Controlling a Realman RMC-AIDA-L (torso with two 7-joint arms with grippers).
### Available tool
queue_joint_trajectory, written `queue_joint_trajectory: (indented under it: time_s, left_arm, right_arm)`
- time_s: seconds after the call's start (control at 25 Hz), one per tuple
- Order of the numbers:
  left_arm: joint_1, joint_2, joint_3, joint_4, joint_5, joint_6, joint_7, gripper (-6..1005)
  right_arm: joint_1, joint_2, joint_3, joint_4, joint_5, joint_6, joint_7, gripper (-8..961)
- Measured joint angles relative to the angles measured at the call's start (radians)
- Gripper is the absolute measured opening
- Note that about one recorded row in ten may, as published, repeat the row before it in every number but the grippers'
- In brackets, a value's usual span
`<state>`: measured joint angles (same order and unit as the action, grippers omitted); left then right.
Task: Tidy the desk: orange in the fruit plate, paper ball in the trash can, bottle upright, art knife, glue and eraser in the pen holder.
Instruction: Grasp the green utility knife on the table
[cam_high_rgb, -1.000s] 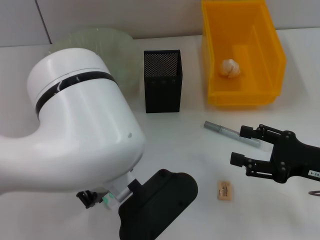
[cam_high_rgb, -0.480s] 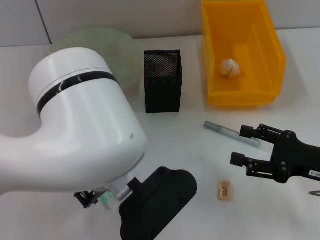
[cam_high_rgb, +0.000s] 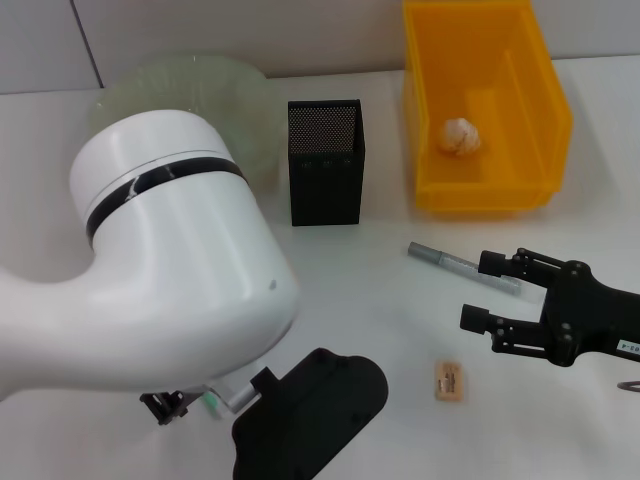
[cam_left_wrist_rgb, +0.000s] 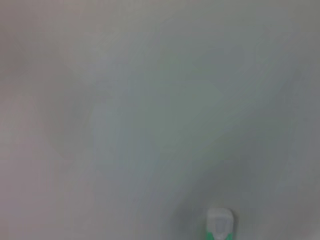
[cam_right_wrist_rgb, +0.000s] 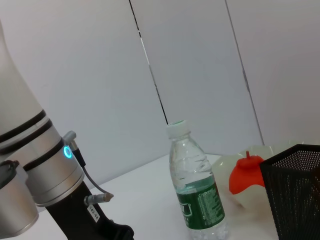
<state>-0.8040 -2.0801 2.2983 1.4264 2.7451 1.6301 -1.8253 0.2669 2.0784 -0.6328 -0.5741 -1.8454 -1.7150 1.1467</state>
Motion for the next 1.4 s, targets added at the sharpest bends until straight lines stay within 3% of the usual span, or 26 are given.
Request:
queue_joint_trajectory:
  time_s: [0.96,1.16,1.4]
  left_arm:
    - [-0.018,0.000,0.021,-0.015,-0.031,-0.012,0.034,555]
    - [-0.018,0.000,0.023,-0.014,-0.028,-0.020,0.035,481]
    - [-0.018,0.000,0.025,-0.016,-0.025,-0.030,0.035,481]
  right_arm:
    - [-0.002,0.000,0.003,0.002,-0.005,0.000,0.001,830]
    - [-0.002,0.000,-0.001,0.000,-0.004,0.000,0.001,830]
    - [-0.002,0.000,0.003,0.000,-0.004,-0.004,0.001,831]
